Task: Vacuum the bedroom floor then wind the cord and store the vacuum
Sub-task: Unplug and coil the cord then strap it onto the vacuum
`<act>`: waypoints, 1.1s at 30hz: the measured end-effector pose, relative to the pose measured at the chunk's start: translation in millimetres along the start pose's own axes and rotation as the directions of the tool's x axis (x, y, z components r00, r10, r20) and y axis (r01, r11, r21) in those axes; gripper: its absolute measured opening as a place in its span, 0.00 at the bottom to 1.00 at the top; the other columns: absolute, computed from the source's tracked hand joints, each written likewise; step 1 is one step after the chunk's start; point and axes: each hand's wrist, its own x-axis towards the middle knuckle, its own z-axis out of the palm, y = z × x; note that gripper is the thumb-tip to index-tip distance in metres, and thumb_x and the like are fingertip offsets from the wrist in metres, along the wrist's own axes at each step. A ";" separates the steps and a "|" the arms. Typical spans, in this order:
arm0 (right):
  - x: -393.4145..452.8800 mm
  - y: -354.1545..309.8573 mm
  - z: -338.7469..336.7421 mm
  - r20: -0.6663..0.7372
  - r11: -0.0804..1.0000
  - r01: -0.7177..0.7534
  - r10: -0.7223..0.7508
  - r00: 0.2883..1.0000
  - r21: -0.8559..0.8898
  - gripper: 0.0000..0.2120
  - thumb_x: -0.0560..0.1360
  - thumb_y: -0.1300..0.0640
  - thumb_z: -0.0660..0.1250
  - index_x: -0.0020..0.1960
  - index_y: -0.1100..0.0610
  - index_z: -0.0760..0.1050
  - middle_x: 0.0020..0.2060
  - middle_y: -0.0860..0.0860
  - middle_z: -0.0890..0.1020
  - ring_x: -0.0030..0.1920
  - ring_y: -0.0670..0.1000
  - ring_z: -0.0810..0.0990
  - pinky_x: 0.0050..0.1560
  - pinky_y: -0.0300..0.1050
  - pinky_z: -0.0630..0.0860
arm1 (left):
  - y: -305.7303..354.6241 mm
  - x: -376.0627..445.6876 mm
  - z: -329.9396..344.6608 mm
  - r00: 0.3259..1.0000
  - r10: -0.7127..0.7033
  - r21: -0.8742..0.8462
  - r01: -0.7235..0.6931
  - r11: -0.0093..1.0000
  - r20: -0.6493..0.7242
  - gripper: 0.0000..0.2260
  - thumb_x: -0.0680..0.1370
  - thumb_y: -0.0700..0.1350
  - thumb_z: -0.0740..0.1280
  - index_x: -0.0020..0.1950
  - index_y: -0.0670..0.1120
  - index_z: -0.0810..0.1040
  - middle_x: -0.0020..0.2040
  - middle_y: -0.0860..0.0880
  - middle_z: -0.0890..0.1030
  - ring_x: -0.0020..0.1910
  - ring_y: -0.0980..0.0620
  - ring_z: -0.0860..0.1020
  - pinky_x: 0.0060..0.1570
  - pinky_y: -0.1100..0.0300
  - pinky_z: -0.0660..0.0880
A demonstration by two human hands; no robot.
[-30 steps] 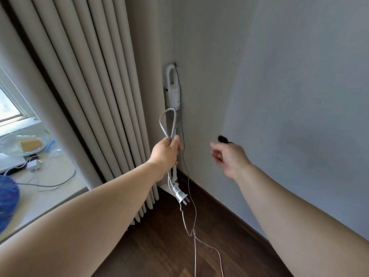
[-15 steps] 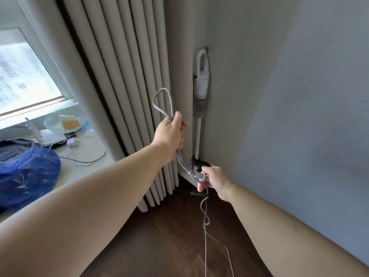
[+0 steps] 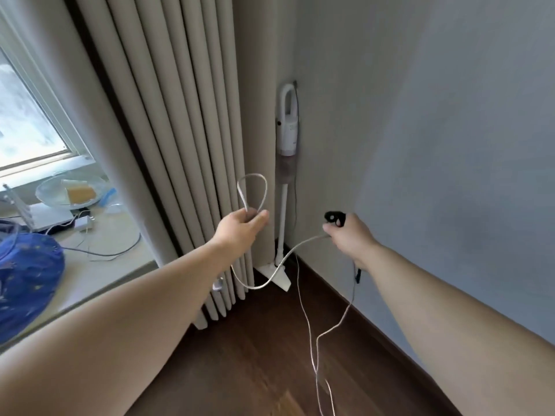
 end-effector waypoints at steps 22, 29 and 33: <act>-14.0 -18.9 -33.0 0.108 0.919 0.001 -0.047 0.993 0.395 0.13 0.77 0.65 0.66 0.61 0.60 0.72 0.44 0.54 0.80 0.39 0.47 0.80 0.42 0.43 0.72 | 20.7 -2.5 8.3 0.998 -0.001 -0.164 0.011 0.986 0.057 0.13 0.78 0.57 0.64 0.43 0.48 0.77 0.27 0.53 0.67 0.24 0.55 0.64 0.27 0.60 0.64; -29.3 -83.1 -3.9 0.321 0.701 -0.256 0.041 0.946 0.666 0.09 0.81 0.66 0.57 0.60 0.66 0.71 0.49 0.58 0.82 0.61 0.58 0.78 0.65 0.62 0.70 | 22.6 -17.4 48.7 0.982 -0.018 -0.096 0.036 0.995 0.187 0.14 0.71 0.54 0.76 0.54 0.53 0.80 0.44 0.54 0.82 0.43 0.57 0.79 0.44 0.64 0.74; -30.3 -90.2 4.1 0.356 0.626 -0.345 0.113 0.928 0.699 0.16 0.82 0.67 0.52 0.68 0.69 0.65 0.65 0.61 0.75 0.71 0.61 0.68 0.68 0.62 0.63 | 23.9 -18.8 55.4 0.991 -0.046 0.022 0.044 0.999 0.129 0.07 0.74 0.52 0.73 0.43 0.49 0.79 0.30 0.54 0.74 0.28 0.57 0.71 0.24 0.70 0.67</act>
